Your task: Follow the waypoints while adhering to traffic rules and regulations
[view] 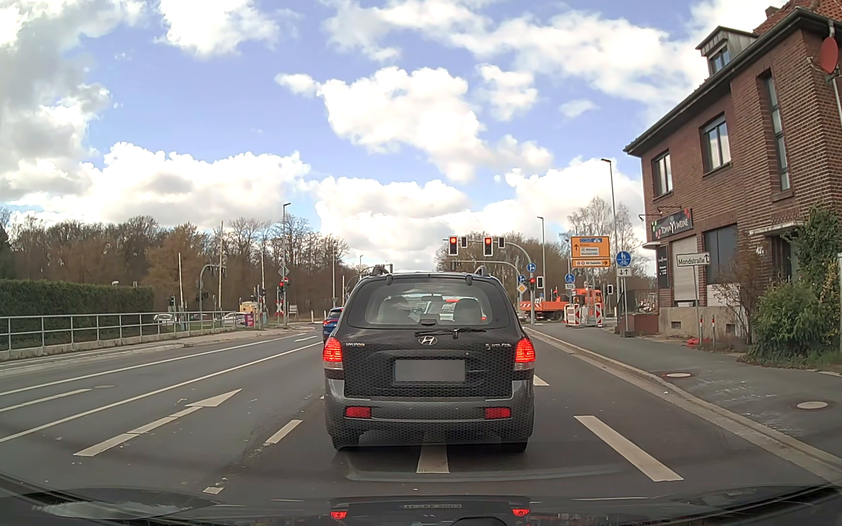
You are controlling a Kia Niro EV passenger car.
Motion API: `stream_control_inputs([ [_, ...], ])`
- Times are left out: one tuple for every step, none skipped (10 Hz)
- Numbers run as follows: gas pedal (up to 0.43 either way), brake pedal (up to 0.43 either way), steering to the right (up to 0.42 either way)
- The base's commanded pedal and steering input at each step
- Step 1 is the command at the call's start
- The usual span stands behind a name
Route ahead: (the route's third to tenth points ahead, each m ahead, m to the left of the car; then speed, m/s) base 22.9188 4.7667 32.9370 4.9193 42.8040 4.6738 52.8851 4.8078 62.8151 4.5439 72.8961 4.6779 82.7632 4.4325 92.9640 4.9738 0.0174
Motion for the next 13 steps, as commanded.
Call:
stream_control_inputs([
  [0.0,0.232,-0.002],
  [0.0,0.238,-0.002],
  [0.0,0.238,-0.002],
  [0.0,0.238,-0.002],
  [0.0,0.238,-0.002],
  [0.0,0.238,-0.002],
  [0.0,0.238,-0.002],
  [0.0,0.238,-0.002],
  [0.0,0.238,-0.002],
  [0.0,0.238,-0.002],
  [0.0,0.238,-0.002],
  [0.0,0.238,-0.002],
  [0.0,0.238,-0.002],
])
